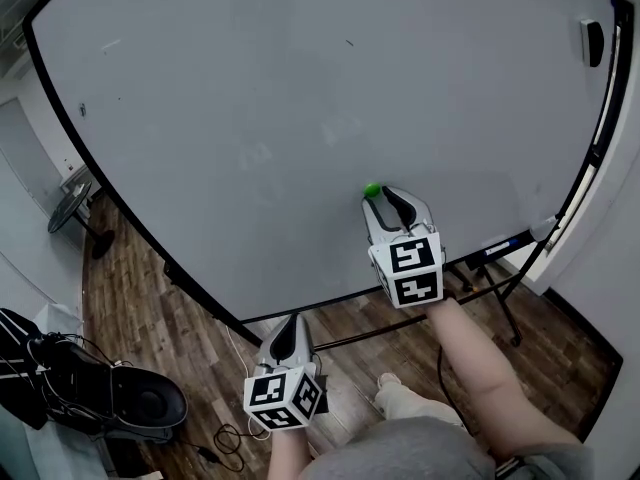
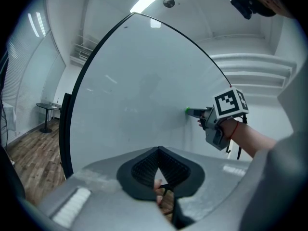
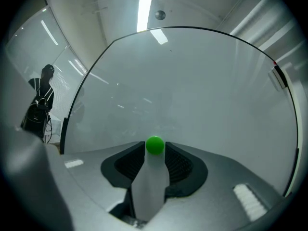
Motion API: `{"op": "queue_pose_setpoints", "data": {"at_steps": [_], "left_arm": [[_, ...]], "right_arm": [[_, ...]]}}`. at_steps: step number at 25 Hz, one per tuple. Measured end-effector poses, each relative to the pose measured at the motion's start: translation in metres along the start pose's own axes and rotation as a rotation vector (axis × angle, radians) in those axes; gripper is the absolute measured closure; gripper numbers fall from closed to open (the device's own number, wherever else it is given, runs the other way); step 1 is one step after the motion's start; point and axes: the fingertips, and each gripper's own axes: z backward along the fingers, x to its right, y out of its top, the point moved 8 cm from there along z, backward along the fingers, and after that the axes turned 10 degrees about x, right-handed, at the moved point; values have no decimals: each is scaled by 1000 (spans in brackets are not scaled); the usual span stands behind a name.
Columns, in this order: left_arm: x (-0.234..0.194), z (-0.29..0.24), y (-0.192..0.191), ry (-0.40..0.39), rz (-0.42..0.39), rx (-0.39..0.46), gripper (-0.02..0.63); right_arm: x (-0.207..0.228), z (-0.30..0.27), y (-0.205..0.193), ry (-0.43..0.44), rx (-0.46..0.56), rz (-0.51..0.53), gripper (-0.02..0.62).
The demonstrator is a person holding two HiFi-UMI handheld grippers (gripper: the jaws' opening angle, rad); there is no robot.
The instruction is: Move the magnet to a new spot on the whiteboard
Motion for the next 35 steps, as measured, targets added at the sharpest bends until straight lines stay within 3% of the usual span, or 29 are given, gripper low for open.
{"op": "queue_pose_setpoints", "data": {"at_steps": [13, 21, 35], "left_arm": [[0, -6, -7, 10, 14, -5, 601], [2, 2, -10, 9, 15, -12, 603], [8, 40, -8, -6, 0, -14, 602]], "right_arm": [[-3, -12, -5, -40, 22, 45, 469], [-2, -9, -6, -36, 11, 16, 474], [-22, 34, 8, -29, 13, 0, 474]]}}
